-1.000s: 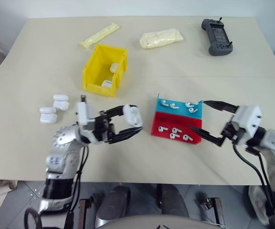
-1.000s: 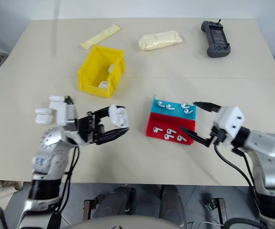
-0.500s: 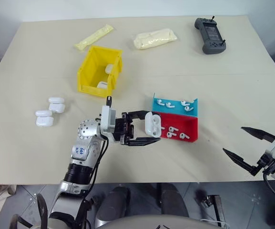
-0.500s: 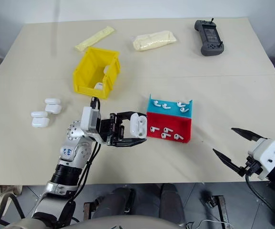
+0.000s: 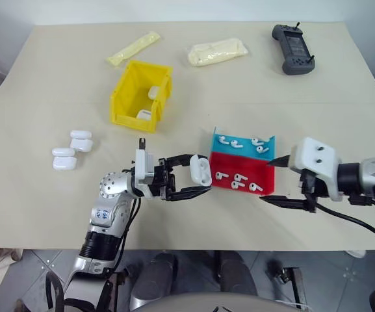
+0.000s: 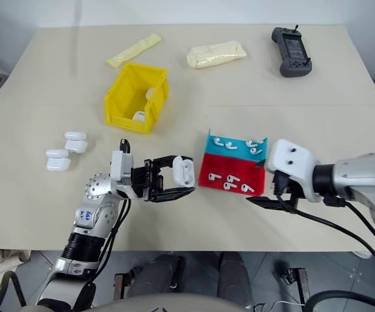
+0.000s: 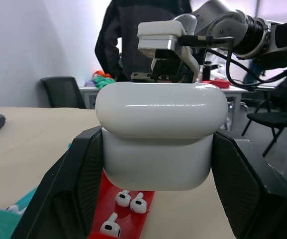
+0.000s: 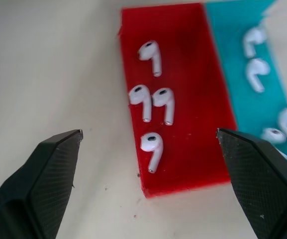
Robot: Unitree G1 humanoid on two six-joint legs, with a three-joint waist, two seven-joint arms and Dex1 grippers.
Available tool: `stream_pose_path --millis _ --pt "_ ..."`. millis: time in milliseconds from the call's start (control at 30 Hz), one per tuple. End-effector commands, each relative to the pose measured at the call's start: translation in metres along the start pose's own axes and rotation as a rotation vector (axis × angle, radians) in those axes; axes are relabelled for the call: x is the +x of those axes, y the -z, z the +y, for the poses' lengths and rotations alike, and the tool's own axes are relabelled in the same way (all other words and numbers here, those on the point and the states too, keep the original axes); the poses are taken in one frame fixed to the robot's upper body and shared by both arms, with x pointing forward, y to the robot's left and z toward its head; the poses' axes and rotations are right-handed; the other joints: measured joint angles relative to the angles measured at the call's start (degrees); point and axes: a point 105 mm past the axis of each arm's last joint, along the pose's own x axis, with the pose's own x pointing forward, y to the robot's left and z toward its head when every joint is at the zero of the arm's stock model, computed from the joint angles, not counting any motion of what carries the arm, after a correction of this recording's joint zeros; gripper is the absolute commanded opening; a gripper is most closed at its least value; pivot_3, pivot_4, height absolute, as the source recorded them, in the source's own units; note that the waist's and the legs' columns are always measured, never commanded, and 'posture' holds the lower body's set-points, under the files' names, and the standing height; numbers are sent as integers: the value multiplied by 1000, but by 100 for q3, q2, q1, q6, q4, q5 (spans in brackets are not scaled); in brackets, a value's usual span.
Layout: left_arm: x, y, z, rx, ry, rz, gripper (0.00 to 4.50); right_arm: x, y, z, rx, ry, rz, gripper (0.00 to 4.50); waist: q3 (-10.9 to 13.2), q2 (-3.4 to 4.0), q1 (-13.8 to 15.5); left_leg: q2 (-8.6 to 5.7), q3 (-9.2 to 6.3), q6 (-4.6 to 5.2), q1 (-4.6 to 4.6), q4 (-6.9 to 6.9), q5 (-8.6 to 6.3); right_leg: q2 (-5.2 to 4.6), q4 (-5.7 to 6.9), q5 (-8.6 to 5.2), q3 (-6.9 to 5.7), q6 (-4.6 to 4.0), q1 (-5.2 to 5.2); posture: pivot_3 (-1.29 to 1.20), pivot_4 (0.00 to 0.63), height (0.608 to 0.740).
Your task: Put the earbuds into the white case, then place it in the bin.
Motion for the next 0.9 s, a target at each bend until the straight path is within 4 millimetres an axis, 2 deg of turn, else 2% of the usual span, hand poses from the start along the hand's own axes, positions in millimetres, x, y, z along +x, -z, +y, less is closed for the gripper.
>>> stream_pose_path --millis 33,167,367,500,733,900 --pt "5 -8 -2 35 -2 -20 2812 10 9 -1 -20 17 124 4500 0 0 32 -2 0 1 -2 -1 -1 -2 -2 0 -1 0 -2 0 150 740" --pt "9 -7 -4 28 -6 -29 2812 28 6 2 4 -1 161 4500 0 0 45 -1 7 4 -4 1 -3 -1 -4 1 2 3 -6 0 150 740" --pt "15 -6 -4 23 -2 -42 2812 36 6 -8 38 35 215 4500 0 0 56 -1 11 4 -5 3 -3 0 -1 2 5 4 -8 0 150 740" --pt "15 -7 -4 23 -3 -44 2812 40 6 -4 47 26 233 3656 0 0 58 -1 12 4 -5 1 -3 1 -1 2 5 4 -10 0 150 740" --pt "12 -8 -2 22 -19 -41 2812 40 8 -2 49 29 245 1304 0 0 56 -1 13 4 -5 1 -3 1 0 2 5 4 -10 0 150 740" --pt "12 -9 -2 21 -21 -41 2812 41 9 -1 38 34 247 1304 0 0 58 -2 13 4 -5 1 -3 0 0 2 6 4 -10 0 150 740"
